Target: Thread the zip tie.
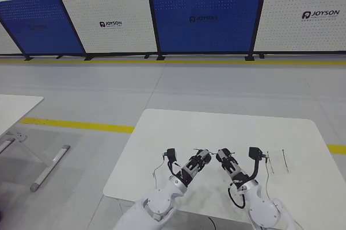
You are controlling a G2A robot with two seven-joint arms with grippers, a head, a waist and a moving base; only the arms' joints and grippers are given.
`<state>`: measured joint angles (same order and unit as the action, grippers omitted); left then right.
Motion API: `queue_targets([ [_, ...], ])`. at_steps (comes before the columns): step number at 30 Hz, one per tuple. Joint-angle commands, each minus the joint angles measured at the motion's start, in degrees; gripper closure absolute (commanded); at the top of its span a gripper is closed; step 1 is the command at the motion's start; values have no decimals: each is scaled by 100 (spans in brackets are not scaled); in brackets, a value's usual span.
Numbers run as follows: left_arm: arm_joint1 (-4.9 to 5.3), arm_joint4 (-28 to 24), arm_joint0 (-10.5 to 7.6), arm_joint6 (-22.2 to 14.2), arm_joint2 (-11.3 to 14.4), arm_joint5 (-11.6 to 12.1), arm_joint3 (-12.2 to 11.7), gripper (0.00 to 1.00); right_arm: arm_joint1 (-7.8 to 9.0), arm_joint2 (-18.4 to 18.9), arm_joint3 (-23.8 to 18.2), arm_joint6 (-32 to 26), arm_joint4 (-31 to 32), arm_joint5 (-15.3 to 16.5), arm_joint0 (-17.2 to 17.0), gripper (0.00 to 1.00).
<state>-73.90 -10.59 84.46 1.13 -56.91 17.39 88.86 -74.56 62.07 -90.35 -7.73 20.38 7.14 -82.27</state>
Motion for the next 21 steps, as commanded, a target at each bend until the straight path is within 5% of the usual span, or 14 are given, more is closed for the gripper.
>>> queue_targets([
  [1,-8,385,15,224,47,60,-24,28,-2,-13,-14,107,155,-14,-16,100],
  [14,-71,1016,-17,706,203,3,-117,73,-15,-89,-20,349,734,38,-78,100],
  [21,-97,1104,-55,780,221,-124,-139,84,-29,-106,1,433,861,51,-87,100],
])
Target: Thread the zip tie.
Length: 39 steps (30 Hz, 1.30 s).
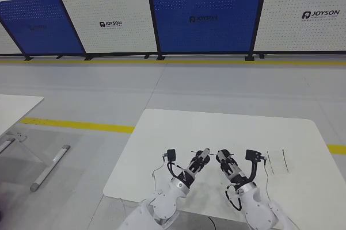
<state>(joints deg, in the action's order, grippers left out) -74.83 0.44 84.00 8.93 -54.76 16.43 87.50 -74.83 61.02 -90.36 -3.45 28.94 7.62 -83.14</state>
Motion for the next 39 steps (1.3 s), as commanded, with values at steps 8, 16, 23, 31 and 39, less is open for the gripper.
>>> queue_targets([
  [8,-43,49,-87,9,55,-214,-64,90,-17,15,-5,19,17,41,12,100],
  [16,-55,155,-101,-25,47,-287,-72,73,-33,3,-15,3,69,26,18,100],
  [23,-67,225,-98,-12,36,-368,-74,81,-46,3,-10,3,109,28,23,100],
  [31,-76,293,-101,-57,17,-480,-75,100,-62,8,-2,41,132,46,20,100],
  [39,-84,161,-90,-221,-1,-424,-56,100,-69,12,26,-44,153,99,31,100],
])
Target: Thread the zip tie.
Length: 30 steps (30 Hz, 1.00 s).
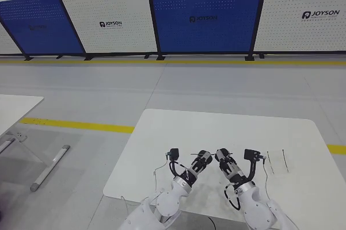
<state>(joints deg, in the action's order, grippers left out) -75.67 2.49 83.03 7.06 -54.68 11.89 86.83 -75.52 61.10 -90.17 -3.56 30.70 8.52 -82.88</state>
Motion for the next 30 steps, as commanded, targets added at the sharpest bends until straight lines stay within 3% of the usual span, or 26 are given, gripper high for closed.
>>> queue_targets([
  [1,1,-73,15,-61,-17,52,22,100,-2,5,14,-67,-41,19,10,100],
  [7,11,-195,65,-200,-82,147,81,100,-9,9,47,-234,-167,53,32,100],
  [11,23,-210,91,-299,-128,164,102,100,-23,75,79,-515,-762,126,64,100],
  [16,30,-88,104,-232,-171,139,93,100,-19,164,97,-591,-886,76,89,100],
  [17,29,-67,104,-217,-171,133,92,100,-19,167,101,-586,-885,65,88,96],
  [19,27,-25,102,-189,-170,113,87,100,-21,169,103,-565,-861,43,85,76],
  [22,21,5,95,-166,-162,76,77,100,-21,160,107,-544,-795,45,78,63],
  [27,10,42,80,-131,-146,29,66,100,-21,135,84,-417,-582,94,44,61],
  [30,2,37,69,-116,-142,-2,56,100,-15,134,59,-350,-489,236,3,67],
])
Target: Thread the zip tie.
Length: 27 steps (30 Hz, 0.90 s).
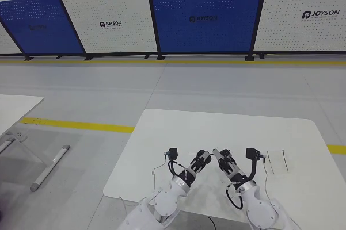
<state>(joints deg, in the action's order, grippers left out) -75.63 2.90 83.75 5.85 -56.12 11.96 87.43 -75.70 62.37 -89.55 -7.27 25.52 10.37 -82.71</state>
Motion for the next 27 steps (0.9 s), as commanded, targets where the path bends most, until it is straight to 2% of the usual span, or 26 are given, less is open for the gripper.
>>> queue_targets([
  [1,-5,-6,-5,9,3,-15,-7,100,5,13,-4,45,59,71,-23,69],
  [2,-7,-9,-6,13,3,-20,-8,100,6,17,-4,59,71,86,-35,76],
  [6,-12,-15,-11,35,-10,-30,-4,100,12,51,0,73,96,118,-63,80],
  [7,-13,-13,-10,39,-13,-32,-1,100,14,57,-3,67,110,119,-67,84],
  [8,-14,-11,-8,40,-13,-31,2,100,15,61,-5,64,122,119,-69,100],
  [27,9,9,59,-306,-65,138,106,100,20,56,-20,-191,228,120,-11,100],
])
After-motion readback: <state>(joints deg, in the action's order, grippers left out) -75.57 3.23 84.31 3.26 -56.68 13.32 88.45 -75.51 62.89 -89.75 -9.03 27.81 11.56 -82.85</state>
